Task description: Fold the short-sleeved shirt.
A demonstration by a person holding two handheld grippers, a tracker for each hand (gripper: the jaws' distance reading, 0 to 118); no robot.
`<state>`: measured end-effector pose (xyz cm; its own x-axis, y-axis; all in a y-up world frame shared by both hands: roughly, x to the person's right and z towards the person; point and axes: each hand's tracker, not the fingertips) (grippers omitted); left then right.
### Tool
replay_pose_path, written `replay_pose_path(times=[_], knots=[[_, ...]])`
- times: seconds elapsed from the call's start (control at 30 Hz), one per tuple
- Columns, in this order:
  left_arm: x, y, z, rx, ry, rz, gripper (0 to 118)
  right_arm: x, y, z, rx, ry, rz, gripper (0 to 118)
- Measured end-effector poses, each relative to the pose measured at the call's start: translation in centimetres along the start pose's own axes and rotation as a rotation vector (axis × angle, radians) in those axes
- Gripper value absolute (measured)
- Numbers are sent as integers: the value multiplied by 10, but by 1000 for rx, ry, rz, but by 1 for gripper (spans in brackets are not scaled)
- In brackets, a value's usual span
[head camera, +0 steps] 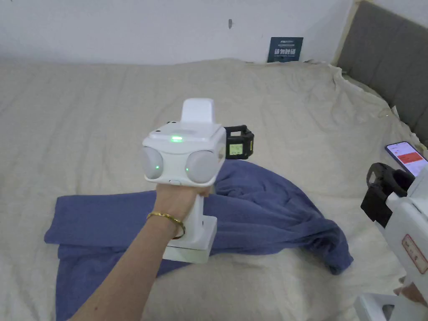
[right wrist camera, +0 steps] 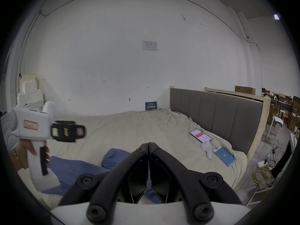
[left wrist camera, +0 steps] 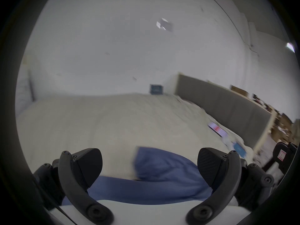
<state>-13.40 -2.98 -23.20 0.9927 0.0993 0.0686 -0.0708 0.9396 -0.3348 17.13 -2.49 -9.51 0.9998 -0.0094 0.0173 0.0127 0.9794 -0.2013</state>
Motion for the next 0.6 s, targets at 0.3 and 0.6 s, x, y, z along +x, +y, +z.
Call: replay_pose_path(times=[0.3, 0.6], knots=[[-93, -13, 104, 223, 300, -53, 93, -59, 21, -6, 69, 120, 30, 0], [-131, -61, 159, 253, 417, -27, 5, -96, 13, 0, 87, 184, 66, 0]])
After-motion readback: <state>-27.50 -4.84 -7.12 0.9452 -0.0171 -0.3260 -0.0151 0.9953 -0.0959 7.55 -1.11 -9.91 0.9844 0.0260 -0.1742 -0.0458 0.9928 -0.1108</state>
